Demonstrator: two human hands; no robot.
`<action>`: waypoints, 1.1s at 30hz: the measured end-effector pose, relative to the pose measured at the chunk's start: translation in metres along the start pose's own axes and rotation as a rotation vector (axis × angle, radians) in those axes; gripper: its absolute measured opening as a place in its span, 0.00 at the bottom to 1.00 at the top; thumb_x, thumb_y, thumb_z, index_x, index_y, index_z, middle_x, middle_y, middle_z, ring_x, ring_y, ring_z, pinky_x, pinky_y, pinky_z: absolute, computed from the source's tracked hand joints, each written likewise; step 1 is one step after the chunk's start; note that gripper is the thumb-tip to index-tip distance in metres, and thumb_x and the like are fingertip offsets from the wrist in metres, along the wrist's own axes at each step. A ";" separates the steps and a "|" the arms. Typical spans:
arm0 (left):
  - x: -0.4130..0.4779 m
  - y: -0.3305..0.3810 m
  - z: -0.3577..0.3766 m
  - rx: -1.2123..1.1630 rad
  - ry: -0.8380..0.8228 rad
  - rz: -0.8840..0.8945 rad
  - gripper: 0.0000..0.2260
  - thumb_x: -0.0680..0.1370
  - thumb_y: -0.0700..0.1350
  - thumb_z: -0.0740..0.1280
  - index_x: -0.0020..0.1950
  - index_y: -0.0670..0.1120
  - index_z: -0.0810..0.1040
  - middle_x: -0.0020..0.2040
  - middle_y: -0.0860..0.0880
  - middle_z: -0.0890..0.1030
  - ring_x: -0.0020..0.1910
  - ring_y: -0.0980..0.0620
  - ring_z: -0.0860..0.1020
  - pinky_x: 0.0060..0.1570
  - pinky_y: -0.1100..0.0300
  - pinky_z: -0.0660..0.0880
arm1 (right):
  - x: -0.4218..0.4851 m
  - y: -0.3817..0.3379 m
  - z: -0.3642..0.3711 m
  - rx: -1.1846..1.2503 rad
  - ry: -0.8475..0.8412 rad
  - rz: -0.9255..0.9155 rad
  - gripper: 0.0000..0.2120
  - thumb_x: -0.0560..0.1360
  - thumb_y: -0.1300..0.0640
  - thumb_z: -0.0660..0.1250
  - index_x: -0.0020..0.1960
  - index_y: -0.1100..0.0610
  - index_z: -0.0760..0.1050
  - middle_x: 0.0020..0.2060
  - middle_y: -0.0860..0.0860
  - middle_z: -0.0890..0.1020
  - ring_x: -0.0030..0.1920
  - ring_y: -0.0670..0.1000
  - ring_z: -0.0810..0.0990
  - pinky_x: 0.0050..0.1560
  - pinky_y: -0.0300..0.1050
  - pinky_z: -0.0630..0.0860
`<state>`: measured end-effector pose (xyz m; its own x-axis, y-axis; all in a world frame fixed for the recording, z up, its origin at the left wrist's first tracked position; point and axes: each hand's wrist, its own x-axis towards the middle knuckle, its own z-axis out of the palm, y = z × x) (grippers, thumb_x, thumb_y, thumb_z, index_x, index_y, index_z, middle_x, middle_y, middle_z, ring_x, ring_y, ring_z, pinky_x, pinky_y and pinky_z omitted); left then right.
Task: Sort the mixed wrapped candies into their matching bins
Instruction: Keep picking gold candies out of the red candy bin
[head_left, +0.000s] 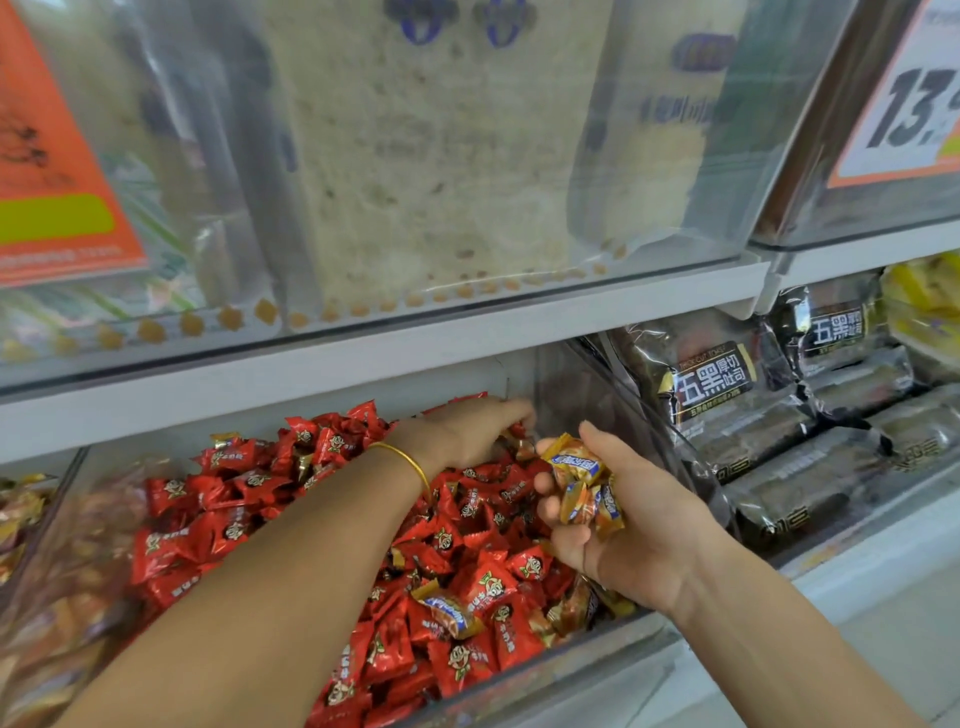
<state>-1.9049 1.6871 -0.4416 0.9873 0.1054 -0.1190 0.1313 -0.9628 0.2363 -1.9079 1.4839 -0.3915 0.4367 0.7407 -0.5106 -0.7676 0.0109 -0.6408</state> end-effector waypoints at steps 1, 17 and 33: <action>-0.003 -0.002 0.000 0.026 0.005 0.042 0.17 0.75 0.41 0.66 0.62 0.51 0.69 0.58 0.46 0.75 0.56 0.46 0.74 0.53 0.57 0.71 | 0.000 0.000 0.000 0.002 -0.003 -0.002 0.16 0.78 0.46 0.59 0.43 0.58 0.77 0.30 0.54 0.74 0.25 0.48 0.70 0.20 0.32 0.62; -0.043 0.000 -0.040 -0.643 0.267 -0.336 0.14 0.80 0.45 0.61 0.65 0.42 0.72 0.48 0.42 0.80 0.39 0.49 0.80 0.38 0.59 0.76 | -0.006 -0.002 0.003 -0.020 0.004 0.009 0.18 0.78 0.46 0.59 0.42 0.58 0.78 0.30 0.53 0.75 0.25 0.48 0.72 0.19 0.34 0.65; -0.135 0.041 -0.061 -1.354 0.282 -0.313 0.08 0.80 0.35 0.58 0.49 0.43 0.76 0.43 0.43 0.77 0.37 0.49 0.78 0.31 0.65 0.76 | -0.010 -0.005 0.018 -0.034 -0.011 -0.014 0.11 0.77 0.55 0.63 0.36 0.56 0.74 0.29 0.50 0.73 0.21 0.44 0.71 0.17 0.30 0.62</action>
<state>-2.0269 1.6485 -0.3572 0.8651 0.4672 -0.1825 0.1688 0.0713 0.9831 -1.9171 1.4882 -0.3726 0.4422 0.7480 -0.4950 -0.7451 -0.0009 -0.6669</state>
